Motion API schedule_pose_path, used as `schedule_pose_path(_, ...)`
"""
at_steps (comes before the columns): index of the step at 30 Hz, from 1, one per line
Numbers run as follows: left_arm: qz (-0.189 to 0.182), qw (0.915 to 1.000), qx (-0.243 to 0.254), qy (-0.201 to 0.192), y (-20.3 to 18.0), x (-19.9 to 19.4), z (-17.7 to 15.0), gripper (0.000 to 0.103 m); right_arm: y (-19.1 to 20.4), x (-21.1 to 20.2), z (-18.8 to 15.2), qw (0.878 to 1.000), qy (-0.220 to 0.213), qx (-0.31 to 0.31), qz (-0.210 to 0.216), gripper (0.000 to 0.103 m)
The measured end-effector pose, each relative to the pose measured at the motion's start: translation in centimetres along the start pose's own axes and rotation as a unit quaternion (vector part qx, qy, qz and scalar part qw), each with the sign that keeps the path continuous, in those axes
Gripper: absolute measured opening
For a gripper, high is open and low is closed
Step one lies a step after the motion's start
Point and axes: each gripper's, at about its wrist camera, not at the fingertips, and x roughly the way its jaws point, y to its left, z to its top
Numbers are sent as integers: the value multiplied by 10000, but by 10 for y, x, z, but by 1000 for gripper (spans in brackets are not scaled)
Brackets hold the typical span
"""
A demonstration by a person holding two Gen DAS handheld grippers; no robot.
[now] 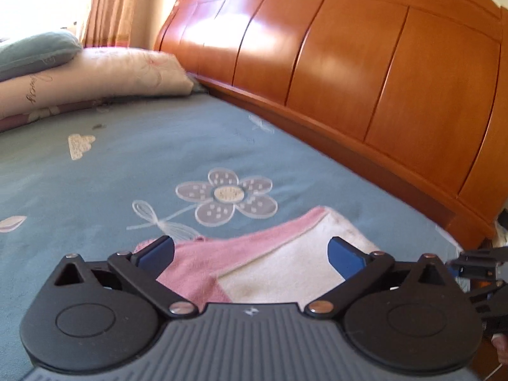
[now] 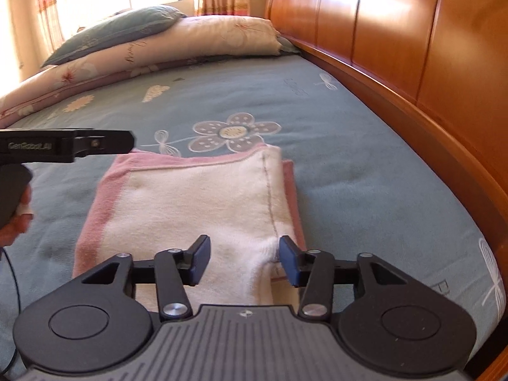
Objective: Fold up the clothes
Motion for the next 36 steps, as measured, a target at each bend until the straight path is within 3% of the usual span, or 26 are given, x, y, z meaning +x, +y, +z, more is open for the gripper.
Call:
schedule_pose_path(7, 156, 9989, 344, -267, -12, -25, -11, 102, -3, -11, 2, 9993, 48, 325, -179, 61)
schedule_pose_path(11, 171, 9983, 270, -477, -13, -55, -9, 102, 14, -39, 10, 9992, -222, 234, -246, 72)
schedule_pose_path(15, 320, 9965, 214, -747, -14, -94, -7, 102, 37, -76, 20, 9974, -619, 173, -335, 96)
schedule_pose_path(17, 399, 9950, 216, -889, -15, -115, -7, 102, 51, -94, 23, 9959, -821, 167, -350, 103)
schedule_pose_path(21, 557, 9913, 221, -1171, -17, -156, -5, 102, 82, -124, 24, 9939, -1047, 266, -205, 103)
schedule_pose_path(27, 746, 9901, 136, -1179, -14, -208, -13, 102, 121, -140, 4, 9941, -903, 506, -323, 103)
schedule_pose_path(31, 688, 9922, -16, -1040, -12, -231, -34, 102, 149, -136, -18, 9920, -718, 506, -902, 103)
schedule_pose_path(36, 679, 9942, -269, -787, -3, -246, -64, 102, 184, -133, -50, 9874, -603, -4, -1460, 103)
